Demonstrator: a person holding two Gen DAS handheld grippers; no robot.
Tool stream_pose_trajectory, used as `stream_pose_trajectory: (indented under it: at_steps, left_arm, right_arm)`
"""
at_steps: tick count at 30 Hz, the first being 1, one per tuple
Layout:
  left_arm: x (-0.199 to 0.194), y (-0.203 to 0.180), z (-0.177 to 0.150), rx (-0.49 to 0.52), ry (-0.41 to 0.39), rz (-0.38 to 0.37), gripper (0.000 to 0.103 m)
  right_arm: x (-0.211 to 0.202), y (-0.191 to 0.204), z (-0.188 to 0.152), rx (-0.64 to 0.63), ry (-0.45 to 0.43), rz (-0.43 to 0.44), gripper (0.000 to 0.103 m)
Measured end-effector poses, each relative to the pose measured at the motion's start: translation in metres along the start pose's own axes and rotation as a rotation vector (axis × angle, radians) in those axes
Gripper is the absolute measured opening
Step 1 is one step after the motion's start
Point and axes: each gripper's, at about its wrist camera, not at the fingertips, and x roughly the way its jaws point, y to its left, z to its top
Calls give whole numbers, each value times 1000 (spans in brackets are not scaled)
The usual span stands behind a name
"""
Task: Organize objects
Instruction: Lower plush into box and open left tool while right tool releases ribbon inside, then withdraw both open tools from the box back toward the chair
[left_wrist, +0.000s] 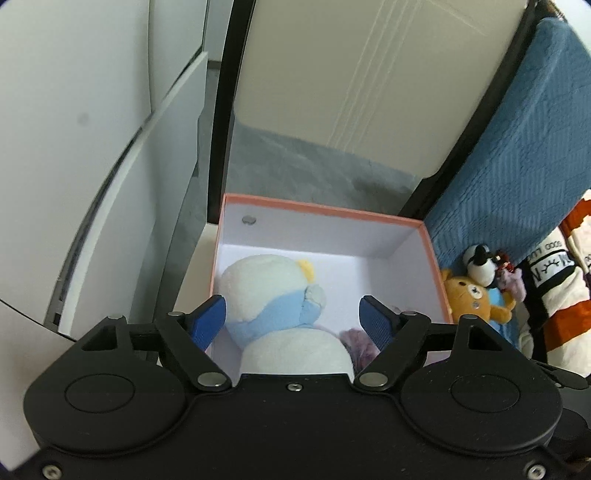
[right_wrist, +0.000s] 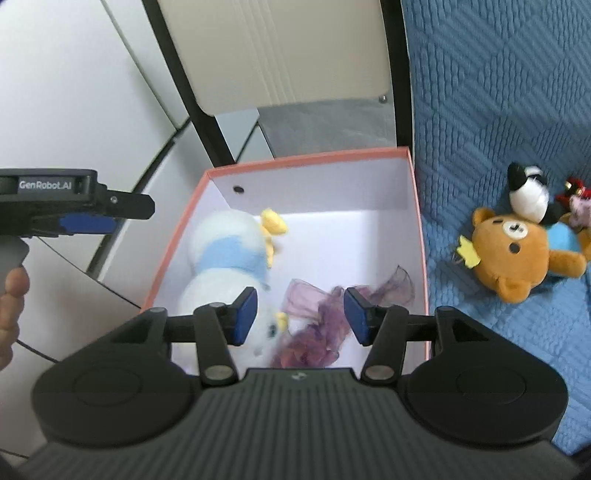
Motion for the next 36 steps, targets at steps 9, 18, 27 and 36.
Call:
stream_pose_trajectory:
  at_steps: [9, 18, 27, 36]
  left_arm:
    - [-63, -39, -12, 48, -89, -12, 78]
    - [-114, -89, -46, 100, -166, -50, 78]
    - [-132, -133, -96, 133, -199, -89, 78]
    - [-142, -154, -138, 125, -214, -120, 78]
  right_arm:
    - [-72, 2, 1, -28, -118, 16, 55]
    - [-132, -17, -14, -17, -192, 13, 55]
    - [-175, -48, -41, 5, -254, -24, 56]
    - [-209, -75, -75, 41, -308, -52, 59]
